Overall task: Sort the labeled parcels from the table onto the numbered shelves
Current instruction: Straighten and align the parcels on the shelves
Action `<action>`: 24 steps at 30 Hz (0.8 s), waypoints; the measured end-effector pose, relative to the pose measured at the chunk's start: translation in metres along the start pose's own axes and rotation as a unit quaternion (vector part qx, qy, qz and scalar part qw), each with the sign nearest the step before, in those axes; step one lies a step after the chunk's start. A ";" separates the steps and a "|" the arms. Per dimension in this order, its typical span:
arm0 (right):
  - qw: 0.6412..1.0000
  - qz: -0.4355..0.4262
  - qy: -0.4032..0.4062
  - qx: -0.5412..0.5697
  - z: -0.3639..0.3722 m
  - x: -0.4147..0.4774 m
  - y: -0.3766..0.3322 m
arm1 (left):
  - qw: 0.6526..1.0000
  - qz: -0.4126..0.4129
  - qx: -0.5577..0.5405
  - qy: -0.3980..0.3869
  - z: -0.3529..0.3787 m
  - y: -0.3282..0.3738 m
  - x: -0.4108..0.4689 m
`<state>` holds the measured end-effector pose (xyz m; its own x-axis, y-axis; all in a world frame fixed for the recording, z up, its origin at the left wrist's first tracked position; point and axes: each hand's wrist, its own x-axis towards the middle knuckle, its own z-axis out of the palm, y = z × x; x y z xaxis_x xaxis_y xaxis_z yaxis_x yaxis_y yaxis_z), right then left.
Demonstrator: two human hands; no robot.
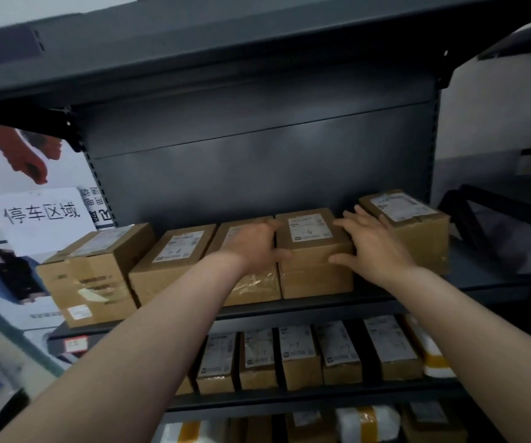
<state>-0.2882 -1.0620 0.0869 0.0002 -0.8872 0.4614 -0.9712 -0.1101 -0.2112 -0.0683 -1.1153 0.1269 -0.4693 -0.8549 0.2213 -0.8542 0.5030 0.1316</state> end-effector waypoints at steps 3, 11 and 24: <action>0.997 0.047 0.005 -0.067 -0.010 -0.007 0.036 | 0.999 0.028 0.003 -0.021 0.010 0.035 0.017; 0.982 0.187 -0.030 0.019 -0.023 -0.011 0.093 | 0.996 0.043 0.027 -0.071 0.038 0.064 0.045; 0.992 0.104 -0.035 0.064 -0.012 0.000 0.055 | 0.998 0.037 0.030 -0.049 0.037 0.068 0.040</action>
<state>-0.3440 -1.0628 0.0856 -0.1757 -0.9254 0.3357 -0.9138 0.0265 -0.4053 -0.1538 -1.1202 0.1090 -0.5489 -0.8255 0.1315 -0.8268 0.5593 0.0603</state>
